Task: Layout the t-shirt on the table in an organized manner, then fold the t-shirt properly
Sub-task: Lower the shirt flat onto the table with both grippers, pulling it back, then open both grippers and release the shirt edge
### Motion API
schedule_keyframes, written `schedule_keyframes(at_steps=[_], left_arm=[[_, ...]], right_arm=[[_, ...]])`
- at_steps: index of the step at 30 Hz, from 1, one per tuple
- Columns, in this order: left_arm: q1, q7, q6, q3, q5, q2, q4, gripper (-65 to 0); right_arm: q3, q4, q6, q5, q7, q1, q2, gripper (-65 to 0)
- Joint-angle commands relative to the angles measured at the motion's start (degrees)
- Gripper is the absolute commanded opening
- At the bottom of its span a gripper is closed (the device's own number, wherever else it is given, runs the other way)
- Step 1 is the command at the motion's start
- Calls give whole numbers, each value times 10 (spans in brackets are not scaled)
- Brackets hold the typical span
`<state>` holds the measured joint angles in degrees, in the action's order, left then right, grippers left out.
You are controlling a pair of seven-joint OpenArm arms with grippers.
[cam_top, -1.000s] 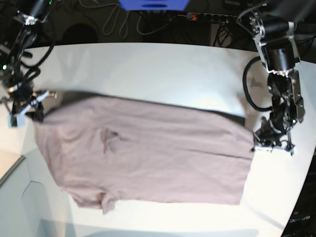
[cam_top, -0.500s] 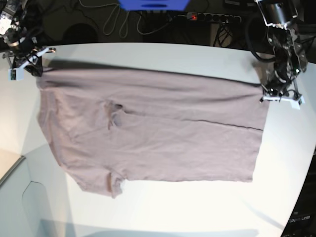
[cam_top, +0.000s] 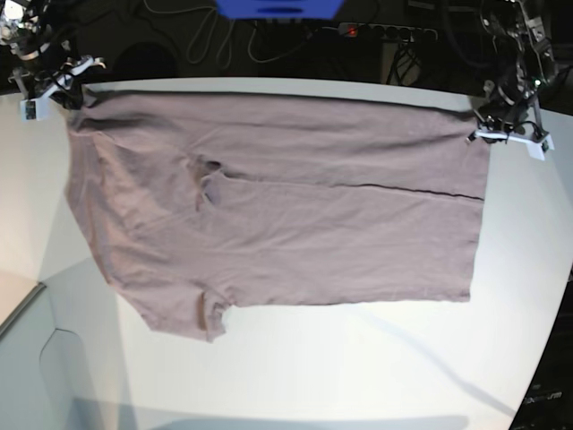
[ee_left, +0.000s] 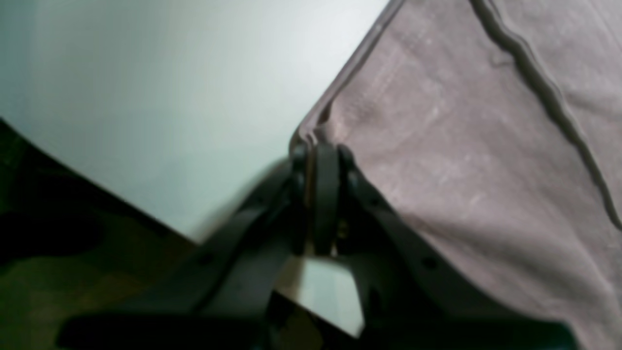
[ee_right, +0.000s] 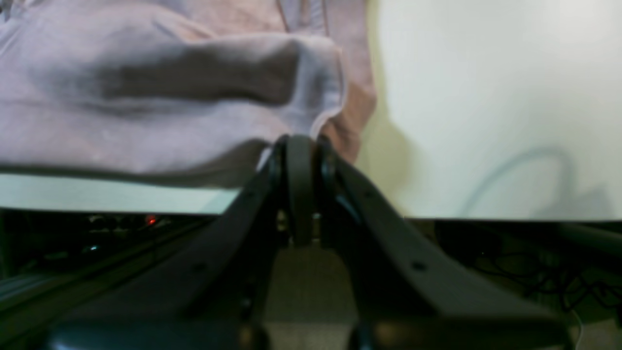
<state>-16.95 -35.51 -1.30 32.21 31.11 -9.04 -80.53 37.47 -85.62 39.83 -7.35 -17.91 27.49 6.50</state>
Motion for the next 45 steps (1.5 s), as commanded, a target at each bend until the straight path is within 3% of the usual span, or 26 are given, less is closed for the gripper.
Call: schedule_keyframes(at_steps=[1,9,22,24,29,32,37,45], left_arm=[[1,9,-2,3,4,-9,-13,-649],[-13,8,-3,45,4,-6,-9,-649],[-12,7,-3,43,4,-5,-8,-641],[-13,6,-3,43,4,-5,-8,-590],[-14,6,-3,45,4,-5,-14,-386],[-14,6,-3,48,4,-5,-15,-390],[-14,6,-3,48,4,-10,-23,-388],[-8,-56,-2,81,3,-5,-104,-388]], right_arm=[[4,-9,2,-6,10,7,7,-650],[5,-6,2,-4,10,10,7,-650],[5,-8,2,-3,8,20,6,-648],[5,-8,2,-3,8,21,6,-600],[6,-10,2,-3,8,28,5,-473],[22,-26,2,-3,5,25,3,-465],[79,-69,2,-3,6,11,-26,-451],[103,-81,2,-3,7,-12,-25,-293]])
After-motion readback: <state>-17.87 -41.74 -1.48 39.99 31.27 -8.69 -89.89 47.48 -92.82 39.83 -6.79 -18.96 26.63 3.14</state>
